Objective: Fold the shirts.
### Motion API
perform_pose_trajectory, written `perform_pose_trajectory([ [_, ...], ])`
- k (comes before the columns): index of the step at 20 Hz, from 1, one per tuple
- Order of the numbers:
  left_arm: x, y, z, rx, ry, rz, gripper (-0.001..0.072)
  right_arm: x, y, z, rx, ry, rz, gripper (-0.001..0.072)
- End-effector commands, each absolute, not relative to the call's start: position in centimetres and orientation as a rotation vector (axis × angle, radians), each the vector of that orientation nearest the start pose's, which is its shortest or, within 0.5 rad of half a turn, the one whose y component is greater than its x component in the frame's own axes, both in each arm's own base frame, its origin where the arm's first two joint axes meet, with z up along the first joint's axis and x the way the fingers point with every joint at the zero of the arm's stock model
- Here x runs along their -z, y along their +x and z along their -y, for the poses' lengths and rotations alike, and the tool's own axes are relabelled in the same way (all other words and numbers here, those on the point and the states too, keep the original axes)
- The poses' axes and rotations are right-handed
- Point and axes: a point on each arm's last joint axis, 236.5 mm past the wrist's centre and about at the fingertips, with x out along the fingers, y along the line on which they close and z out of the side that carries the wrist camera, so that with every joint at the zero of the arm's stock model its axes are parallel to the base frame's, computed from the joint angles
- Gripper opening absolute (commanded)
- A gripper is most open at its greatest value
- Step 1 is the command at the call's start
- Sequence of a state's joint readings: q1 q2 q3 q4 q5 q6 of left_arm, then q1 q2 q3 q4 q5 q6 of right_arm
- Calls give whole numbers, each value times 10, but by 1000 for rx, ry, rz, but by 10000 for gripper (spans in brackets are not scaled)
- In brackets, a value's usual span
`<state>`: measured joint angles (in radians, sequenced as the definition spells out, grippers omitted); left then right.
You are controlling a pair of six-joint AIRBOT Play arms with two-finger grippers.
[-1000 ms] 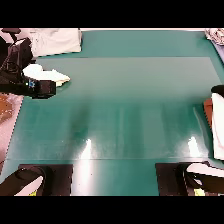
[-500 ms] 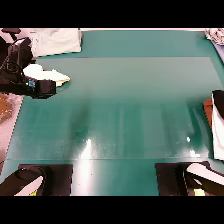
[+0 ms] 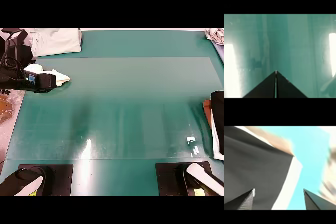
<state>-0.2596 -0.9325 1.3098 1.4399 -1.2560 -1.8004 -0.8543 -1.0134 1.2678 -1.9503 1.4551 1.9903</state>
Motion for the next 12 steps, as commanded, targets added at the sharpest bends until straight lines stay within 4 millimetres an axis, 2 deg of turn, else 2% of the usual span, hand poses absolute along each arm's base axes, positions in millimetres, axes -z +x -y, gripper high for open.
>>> perform_pose_trajectory([
  [1,-202,347,119,240,-196,-834,30,-230,254,243,843,520,-587,685],
  [2,-207,349,119,242,-200,-812,31,-248,286,201,651,516,-520,685],
  [3,-216,350,119,246,-205,-775,30,-258,308,154,462,490,-488,685],
  [4,-227,351,117,247,-208,-732,30,-262,321,102,270,433,-479,684],
  [5,-237,349,115,247,-205,-694,30,-259,325,56,109,368,-490,684],
  [6,-246,343,108,235,-189,-662,30,-250,320,14,-19,312,-515,684],
  [8,-251,329,91,194,-155,-613,30,-225,302,-48,-200,259,-566,684],
  [10,-243,313,72,141,-146,-567,30,-197,282,-96,-348,240,-621,682],
  [11,-234,305,65,114,-175,-556,30,-182,271,-116,-407,246,-658,657],
  [12,-222,296,61,95,-236,-545,31,-168,261,-133,-454,252,-698,595],
])
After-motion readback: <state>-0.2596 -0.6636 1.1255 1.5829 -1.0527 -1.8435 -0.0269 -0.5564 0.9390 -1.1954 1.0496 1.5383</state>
